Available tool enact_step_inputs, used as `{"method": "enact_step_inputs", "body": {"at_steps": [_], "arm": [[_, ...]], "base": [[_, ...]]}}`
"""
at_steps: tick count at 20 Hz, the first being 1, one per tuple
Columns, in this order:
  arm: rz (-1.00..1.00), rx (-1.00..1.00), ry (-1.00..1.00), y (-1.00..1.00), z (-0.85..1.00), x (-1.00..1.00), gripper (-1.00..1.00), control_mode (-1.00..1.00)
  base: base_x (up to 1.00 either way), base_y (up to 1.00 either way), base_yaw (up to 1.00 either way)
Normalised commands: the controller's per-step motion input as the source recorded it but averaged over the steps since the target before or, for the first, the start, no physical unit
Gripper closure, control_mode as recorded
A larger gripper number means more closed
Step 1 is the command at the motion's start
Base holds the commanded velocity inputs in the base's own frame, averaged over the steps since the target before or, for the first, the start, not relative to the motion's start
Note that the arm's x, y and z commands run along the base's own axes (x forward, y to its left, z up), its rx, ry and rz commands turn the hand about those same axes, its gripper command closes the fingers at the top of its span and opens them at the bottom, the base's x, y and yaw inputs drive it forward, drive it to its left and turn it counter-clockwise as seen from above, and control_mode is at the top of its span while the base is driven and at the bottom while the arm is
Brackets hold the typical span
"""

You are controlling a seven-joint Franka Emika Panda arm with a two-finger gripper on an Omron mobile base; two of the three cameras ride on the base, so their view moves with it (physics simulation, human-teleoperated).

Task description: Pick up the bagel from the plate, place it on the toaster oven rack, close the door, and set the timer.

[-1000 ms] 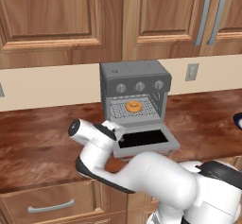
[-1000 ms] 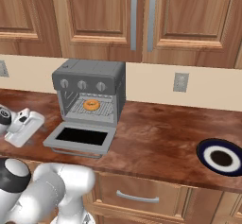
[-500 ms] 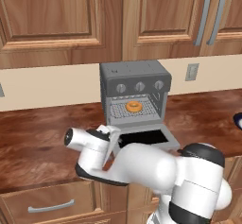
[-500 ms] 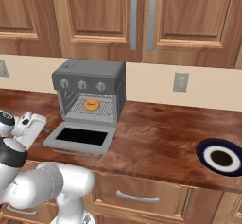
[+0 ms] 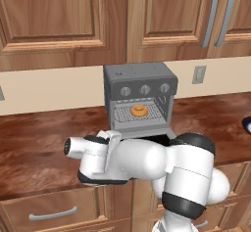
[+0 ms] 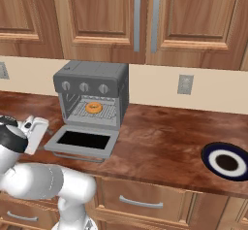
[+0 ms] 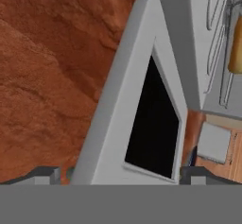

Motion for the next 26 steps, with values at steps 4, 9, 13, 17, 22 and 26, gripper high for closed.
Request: {"method": "enact_step_inputs", "body": {"at_steps": [4, 9, 13, 17, 22, 26], "arm": [[0.0, -0.1, 0.0, 0.0, -0.21, 0.17, -1.0, -1.0], [0.0, -0.08, 0.0, 0.0, -0.16, 0.13, -1.0, -1.0], [0.0, -0.07, 0.0, 0.0, -0.12, 0.06, -1.0, -1.0], [0.0, -0.07, 0.0, -0.04, -0.03, 0.03, -1.0, -1.0], [0.0, -0.05, 0.0, -0.18, 0.0, 0.07, -1.0, -1.0], [0.0, 0.0, 0.0, -0.41, 0.0, 0.02, -1.0, -1.0]], "base": [[0.0, 0.0, 0.0], [0.0, 0.0, 0.0], [0.0, 0.0, 0.0], [0.0, 0.0, 0.0], [0.0, 0.0, 0.0], [0.0, 0.0, 0.0]]}}
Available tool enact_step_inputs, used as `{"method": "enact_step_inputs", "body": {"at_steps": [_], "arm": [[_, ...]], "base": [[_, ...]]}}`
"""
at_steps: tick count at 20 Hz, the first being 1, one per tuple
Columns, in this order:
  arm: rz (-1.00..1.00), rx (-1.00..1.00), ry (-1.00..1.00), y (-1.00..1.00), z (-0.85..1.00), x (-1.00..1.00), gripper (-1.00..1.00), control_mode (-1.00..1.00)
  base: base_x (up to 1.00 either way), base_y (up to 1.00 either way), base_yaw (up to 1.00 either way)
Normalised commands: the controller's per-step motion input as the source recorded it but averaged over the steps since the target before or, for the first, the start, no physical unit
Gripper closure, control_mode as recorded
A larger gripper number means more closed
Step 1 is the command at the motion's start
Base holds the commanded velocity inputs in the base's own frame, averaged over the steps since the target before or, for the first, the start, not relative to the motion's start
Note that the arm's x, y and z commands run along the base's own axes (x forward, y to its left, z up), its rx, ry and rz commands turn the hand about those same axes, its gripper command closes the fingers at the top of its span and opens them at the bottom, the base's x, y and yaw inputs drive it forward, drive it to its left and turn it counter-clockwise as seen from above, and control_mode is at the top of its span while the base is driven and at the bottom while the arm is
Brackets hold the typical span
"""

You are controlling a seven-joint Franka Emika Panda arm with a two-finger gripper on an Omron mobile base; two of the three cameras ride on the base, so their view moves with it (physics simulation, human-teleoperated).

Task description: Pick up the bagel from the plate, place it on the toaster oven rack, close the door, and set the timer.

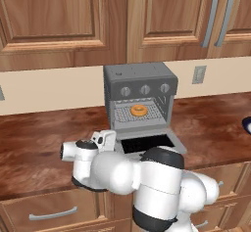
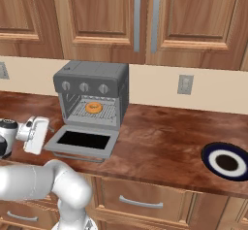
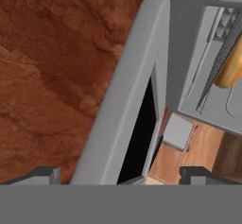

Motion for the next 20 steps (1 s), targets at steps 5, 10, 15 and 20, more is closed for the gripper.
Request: {"method": "enact_step_inputs", "body": {"at_steps": [5, 10, 15, 20], "arm": [[0.0, 0.0, 0.0, -0.36, 0.08, 0.0, -1.0, -1.0], [0.08, -0.04, -0.06, -0.17, 0.39, 0.0, -1.0, -1.0], [0.13, -0.09, -0.09, -0.17, 0.56, 0.06, -1.0, -1.0], [0.15, -0.11, -0.03, -0.26, 0.55, 0.25, -1.0, -1.0]], "base": [[0.0, 0.0, 0.0], [0.0, 0.0, 0.0], [0.0, 0.0, 0.0], [0.0, 0.0, 0.0]]}}
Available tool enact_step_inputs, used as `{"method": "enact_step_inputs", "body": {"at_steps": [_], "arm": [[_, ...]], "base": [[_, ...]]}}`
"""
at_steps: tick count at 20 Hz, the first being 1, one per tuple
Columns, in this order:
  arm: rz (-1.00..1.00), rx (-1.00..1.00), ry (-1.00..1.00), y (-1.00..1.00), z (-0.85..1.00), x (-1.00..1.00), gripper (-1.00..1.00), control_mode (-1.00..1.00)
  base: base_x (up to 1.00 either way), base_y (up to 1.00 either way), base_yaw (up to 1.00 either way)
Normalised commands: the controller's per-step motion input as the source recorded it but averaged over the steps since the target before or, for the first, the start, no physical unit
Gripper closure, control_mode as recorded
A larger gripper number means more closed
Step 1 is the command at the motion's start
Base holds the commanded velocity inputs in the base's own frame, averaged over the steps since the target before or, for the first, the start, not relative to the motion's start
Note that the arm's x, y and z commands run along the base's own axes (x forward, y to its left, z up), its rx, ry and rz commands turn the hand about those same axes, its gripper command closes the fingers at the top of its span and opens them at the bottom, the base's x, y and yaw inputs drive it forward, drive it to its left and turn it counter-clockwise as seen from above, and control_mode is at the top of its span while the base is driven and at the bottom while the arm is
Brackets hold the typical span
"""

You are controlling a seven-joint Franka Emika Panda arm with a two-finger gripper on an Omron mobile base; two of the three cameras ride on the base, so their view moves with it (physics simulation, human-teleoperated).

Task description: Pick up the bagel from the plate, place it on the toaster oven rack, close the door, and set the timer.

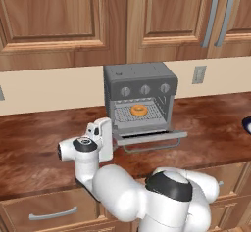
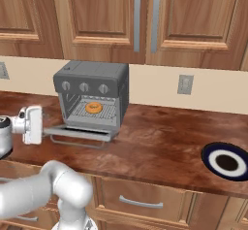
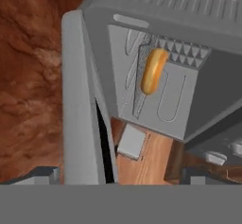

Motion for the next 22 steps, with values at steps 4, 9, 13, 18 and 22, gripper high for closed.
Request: {"method": "enact_step_inputs", "body": {"at_steps": [4, 9, 13, 18, 22], "arm": [[0.2, -0.11, 0.0, -0.31, 0.44, 0.33, -1.0, -1.0], [0.25, -0.11, 0.0, -0.29, 0.27, 0.48, -1.0, -1.0], [0.29, -0.11, 0.0, -0.32, 0.21, 0.52, -1.0, -1.0], [0.36, -0.14, 0.04, -0.07, 0.05, 0.45, -1.0, -1.0], [0.42, -0.17, 0.05, -0.01, 0.0, 0.35, -1.0, -1.0]], "base": [[0.0, 0.0, 0.0], [0.0, 0.0, 0.0], [0.0, 0.0, 0.0], [0.0, 0.0, 0.0], [0.0, 0.0, 0.0]]}}
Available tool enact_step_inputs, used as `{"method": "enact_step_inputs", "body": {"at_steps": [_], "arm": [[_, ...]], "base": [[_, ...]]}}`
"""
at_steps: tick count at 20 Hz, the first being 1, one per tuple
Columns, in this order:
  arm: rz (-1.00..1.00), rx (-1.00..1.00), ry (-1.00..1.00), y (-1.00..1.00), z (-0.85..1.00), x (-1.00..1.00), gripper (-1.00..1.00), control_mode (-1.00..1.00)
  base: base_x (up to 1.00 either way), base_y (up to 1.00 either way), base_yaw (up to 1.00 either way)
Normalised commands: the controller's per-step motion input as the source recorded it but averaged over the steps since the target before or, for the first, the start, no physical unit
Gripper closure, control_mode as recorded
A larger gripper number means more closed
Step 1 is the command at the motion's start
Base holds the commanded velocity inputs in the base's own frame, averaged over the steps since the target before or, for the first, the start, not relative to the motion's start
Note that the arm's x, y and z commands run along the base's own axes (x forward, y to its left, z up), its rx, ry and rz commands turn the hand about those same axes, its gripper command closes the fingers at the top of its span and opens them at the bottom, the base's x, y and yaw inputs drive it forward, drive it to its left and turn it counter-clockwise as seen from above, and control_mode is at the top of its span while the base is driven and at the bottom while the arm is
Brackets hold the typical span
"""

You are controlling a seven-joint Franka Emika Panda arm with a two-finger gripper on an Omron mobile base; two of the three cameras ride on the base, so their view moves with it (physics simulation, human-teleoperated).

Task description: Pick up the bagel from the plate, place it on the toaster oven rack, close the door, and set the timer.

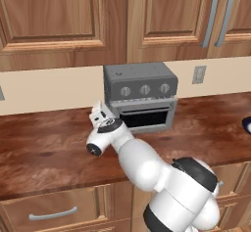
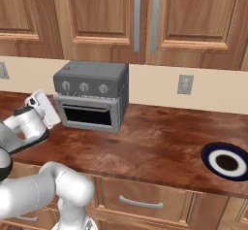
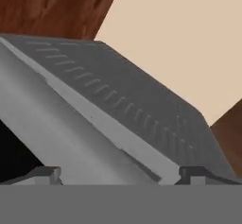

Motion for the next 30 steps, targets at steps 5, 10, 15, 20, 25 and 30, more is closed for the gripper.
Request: {"method": "enact_step_inputs", "body": {"at_steps": [5, 10, 15, 20, 25, 30], "arm": [[0.39, -0.21, 0.04, -0.01, 0.0, 0.09, -1.0, -1.0], [0.29, -0.19, 0.05, 0.0, 0.03, 0.14, -1.0, -1.0], [0.2, -0.14, 0.06, 0.0, 0.16, 0.31, -1.0, -1.0], [0.14, -0.14, 0.04, 0.05, 0.15, 0.29, -1.0, -1.0], [0.13, -0.11, 0.01, 0.05, 0.45, -0.45, -1.0, -1.0], [0.08, -0.02, 0.0, 0.15, 0.96, -1.0, -1.0, -1.0]], "base": [[0.0, 0.0, 0.0], [0.0, 0.0, 0.0], [0.0, 0.0, 0.0], [0.0, 0.0, 0.0], [0.0, 0.0, 0.0], [0.0, 0.0, 0.0]]}}
